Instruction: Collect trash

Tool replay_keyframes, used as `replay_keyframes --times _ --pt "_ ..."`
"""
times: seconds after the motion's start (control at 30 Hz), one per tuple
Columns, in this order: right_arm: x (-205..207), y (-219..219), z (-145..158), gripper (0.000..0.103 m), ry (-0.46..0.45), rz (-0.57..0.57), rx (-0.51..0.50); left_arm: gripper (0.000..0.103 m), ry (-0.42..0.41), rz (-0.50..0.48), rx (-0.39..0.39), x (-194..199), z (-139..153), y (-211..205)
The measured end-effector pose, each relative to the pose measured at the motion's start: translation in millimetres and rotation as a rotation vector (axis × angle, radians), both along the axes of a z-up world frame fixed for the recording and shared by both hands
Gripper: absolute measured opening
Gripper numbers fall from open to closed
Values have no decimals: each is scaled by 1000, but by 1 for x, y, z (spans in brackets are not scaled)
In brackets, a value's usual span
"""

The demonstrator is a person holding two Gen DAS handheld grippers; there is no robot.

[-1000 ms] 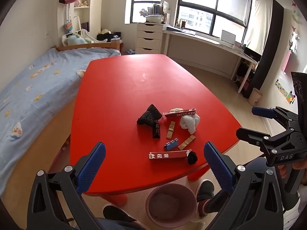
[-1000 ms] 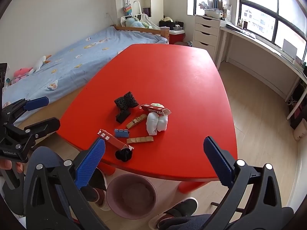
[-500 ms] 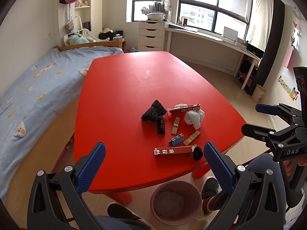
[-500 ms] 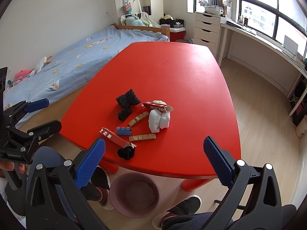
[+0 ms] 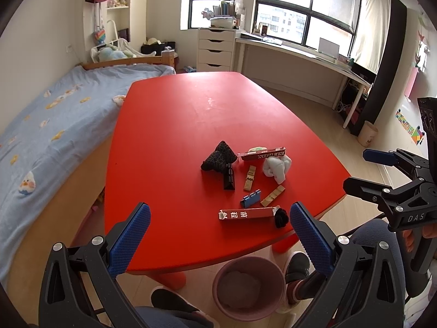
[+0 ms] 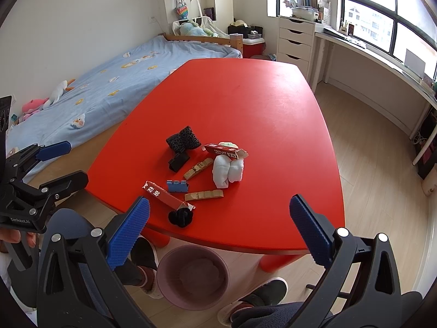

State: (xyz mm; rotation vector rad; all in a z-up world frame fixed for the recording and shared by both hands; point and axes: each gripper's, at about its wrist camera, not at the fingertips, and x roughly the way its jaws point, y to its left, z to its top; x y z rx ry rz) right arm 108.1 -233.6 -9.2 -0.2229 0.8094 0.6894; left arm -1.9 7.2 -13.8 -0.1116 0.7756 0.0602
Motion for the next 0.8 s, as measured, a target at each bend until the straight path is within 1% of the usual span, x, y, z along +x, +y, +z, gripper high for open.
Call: replay_keyframes --times 0.8 --pt "-2 2 -5 100 7 1 -1 98 13 -11 -6 -2 -3 -1"
